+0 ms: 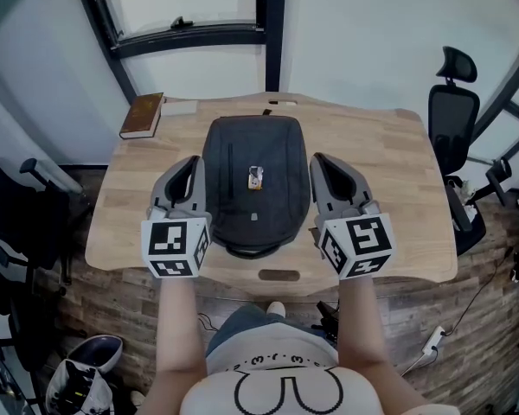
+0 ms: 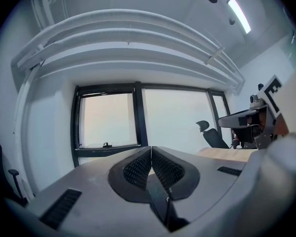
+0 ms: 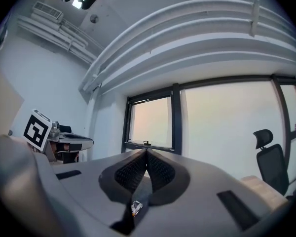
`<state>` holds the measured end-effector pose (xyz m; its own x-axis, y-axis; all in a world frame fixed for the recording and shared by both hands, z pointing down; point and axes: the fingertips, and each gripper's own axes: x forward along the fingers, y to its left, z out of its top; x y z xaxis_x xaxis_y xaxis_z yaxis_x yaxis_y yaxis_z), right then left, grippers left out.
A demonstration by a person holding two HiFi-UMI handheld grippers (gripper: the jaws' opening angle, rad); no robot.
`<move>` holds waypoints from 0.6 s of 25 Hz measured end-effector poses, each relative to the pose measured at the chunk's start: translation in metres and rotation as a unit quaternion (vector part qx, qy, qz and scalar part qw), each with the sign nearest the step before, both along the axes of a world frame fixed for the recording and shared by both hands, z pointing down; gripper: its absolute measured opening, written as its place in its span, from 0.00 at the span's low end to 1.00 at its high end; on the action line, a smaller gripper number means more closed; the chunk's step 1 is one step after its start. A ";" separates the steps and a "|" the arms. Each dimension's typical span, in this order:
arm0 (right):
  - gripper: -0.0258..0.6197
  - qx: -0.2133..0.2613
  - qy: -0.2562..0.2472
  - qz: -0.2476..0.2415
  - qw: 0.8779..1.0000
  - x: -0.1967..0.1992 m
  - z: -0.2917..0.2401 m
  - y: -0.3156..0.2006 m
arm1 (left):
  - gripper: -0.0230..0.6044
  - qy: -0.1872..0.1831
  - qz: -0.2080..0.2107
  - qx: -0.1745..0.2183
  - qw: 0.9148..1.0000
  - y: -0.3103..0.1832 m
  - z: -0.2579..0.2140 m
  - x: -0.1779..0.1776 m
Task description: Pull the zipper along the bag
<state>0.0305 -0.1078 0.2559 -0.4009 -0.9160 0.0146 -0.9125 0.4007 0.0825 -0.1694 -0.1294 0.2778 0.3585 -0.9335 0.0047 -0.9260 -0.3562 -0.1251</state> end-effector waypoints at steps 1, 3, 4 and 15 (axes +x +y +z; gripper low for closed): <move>0.12 0.011 0.001 0.003 1.000 0.001 -0.006 0.001 | 0.07 -0.001 0.004 0.008 1.000 0.000 -0.006 0.001; 0.12 0.030 0.005 0.009 0.999 0.003 -0.016 0.003 | 0.07 -0.003 0.010 0.022 1.000 0.001 -0.017 0.003; 0.12 0.035 0.005 0.013 0.999 0.004 -0.018 0.004 | 0.07 -0.006 0.012 0.029 1.000 0.002 -0.021 0.004; 0.12 0.078 -0.004 0.053 0.996 0.000 -0.039 0.020 | 0.07 0.005 0.021 0.076 0.997 0.012 -0.047 -0.002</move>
<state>0.0306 -0.0880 0.2166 -0.3017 -0.9440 -0.1337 -0.9498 0.2855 0.1278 -0.1712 -0.1175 0.2311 0.3966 -0.9072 -0.1404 -0.9122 -0.3722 -0.1714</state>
